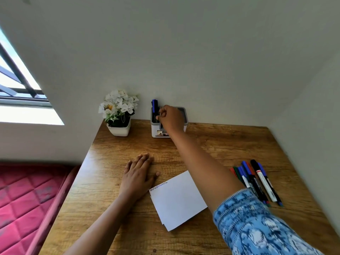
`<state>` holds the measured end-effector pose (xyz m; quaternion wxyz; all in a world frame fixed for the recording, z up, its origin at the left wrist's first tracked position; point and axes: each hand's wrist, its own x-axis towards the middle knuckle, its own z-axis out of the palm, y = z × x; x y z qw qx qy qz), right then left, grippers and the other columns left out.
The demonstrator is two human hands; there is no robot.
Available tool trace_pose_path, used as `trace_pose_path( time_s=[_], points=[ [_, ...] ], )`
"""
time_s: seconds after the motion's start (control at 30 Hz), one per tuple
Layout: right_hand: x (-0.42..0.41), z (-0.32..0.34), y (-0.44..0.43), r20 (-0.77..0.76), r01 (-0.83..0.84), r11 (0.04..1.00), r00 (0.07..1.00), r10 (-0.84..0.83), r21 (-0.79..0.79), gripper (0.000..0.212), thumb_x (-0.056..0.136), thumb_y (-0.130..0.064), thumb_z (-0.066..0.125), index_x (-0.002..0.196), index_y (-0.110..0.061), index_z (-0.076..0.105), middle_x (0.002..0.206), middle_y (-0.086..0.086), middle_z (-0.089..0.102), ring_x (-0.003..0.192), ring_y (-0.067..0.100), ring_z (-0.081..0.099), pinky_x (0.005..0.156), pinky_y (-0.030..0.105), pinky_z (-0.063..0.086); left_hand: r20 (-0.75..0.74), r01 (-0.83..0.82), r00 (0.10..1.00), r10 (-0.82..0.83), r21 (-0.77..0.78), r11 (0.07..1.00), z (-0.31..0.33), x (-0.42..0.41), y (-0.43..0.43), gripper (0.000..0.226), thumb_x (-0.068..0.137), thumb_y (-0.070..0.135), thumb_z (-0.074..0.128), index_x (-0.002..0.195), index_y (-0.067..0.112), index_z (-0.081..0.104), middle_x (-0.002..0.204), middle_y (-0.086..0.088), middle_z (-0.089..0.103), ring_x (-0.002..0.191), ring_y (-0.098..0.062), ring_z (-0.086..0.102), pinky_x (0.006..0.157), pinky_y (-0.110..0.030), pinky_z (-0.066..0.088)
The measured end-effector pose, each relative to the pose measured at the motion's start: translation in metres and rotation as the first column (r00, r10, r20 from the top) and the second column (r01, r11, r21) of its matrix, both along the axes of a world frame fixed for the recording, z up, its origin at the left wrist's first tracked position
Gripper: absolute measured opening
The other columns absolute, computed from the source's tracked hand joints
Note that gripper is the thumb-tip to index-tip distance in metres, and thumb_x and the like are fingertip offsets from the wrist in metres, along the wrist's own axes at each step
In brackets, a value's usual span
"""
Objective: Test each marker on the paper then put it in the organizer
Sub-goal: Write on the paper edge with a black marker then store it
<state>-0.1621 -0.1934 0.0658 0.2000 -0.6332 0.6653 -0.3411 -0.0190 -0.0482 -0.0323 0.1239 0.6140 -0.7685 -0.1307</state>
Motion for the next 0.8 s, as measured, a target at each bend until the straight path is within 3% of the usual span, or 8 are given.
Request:
trace_pose_path(
  time_s=[0.1,0.17,0.23,0.37,0.5,0.63,0.8],
  points=[
    [-0.012,-0.007,0.046,0.014,0.01,0.998,1.0,-0.009,-0.067,0.009,0.086,-0.018,0.066,0.095,-0.015,0.067,0.093,0.002,0.07,0.084,0.013,0.064,0.07,0.026,0.053,-0.108,0.019,0.994,-0.021,-0.017,1.0,0.0,0.004,0.003,0.097,0.073,0.085,-0.001,0.145,0.031,0.036,0.154,0.008,0.028,0.144,-0.009,0.011,0.116,-0.034,0.0],
    [-0.024,-0.013,0.079,0.014,0.033,0.996,0.999,-0.032,-0.08,0.009,0.087,-0.021,0.066,0.095,-0.017,0.067,0.092,-0.003,0.069,0.079,0.007,0.06,0.06,0.015,0.042,-0.175,0.053,0.983,-0.063,-0.06,0.997,0.0,0.006,0.007,0.089,0.079,0.082,0.009,0.142,0.028,0.041,0.149,0.006,0.037,0.142,-0.011,0.021,0.116,-0.036,0.008],
    [-0.038,-0.02,0.109,0.002,0.08,0.995,0.997,-0.08,-0.059,0.011,0.086,-0.024,0.067,0.095,-0.019,0.068,0.089,-0.006,0.068,0.077,0.004,0.057,0.057,0.012,0.037,-0.172,0.157,0.97,-0.171,-0.09,0.984,0.0,0.007,0.014,0.08,0.084,0.077,0.021,0.143,0.026,0.04,0.148,0.005,0.039,0.14,-0.011,0.023,0.116,-0.04,0.015],
    [-0.079,-0.038,0.163,-0.095,0.227,0.974,0.969,-0.228,-0.022,0.007,0.085,-0.025,0.068,0.09,-0.02,0.068,0.085,-0.008,0.067,0.073,0.006,0.057,0.053,0.014,0.037,-0.028,0.419,0.903,-0.429,-0.168,0.892,-0.001,0.003,0.037,0.066,0.089,0.07,0.035,0.14,0.029,0.043,0.144,0.008,0.044,0.138,-0.011,0.031,0.114,-0.039,0.019],
    [-0.129,-0.061,0.212,-0.302,0.433,0.901,0.862,-0.407,0.019,0.012,0.087,-0.024,0.065,0.096,-0.018,0.066,0.093,-0.003,0.068,0.078,0.01,0.056,0.057,0.023,0.04,0.043,0.546,0.832,-0.553,-0.237,0.803,0.003,0.003,0.061,0.059,0.089,0.065,0.043,0.136,0.029,0.05,0.131,0.01,0.056,0.123,-0.014,0.047,0.104,-0.032,0.028],
    [-0.158,-0.069,0.233,-0.429,0.565,0.824,0.758,-0.491,0.055,0.02,0.087,-0.021,0.062,0.104,-0.012,0.066,0.099,0.006,0.064,0.09,0.022,0.06,0.068,0.034,0.053,0.082,0.612,0.79,-0.607,-0.162,0.774,0.003,0.004,0.069,0.059,0.09,0.064,0.042,0.14,0.032,0.045,0.141,0.011,0.048,0.131,-0.012,0.041,0.105,-0.033,0.027],
    [-0.16,-0.064,0.233,-0.482,0.583,0.811,0.726,-0.49,0.053,0.018,0.088,-0.025,0.062,0.101,-0.012,0.064,0.097,0.006,0.061,0.087,0.021,0.059,0.065,0.032,0.05,0.089,0.636,0.771,-0.631,-0.063,0.769,0.001,0.002,0.066,0.059,0.092,0.064,0.036,0.145,0.038,0.033,0.152,0.011,0.031,0.141,-0.01,0.026,0.11,-0.033,0.021]
  ],
)
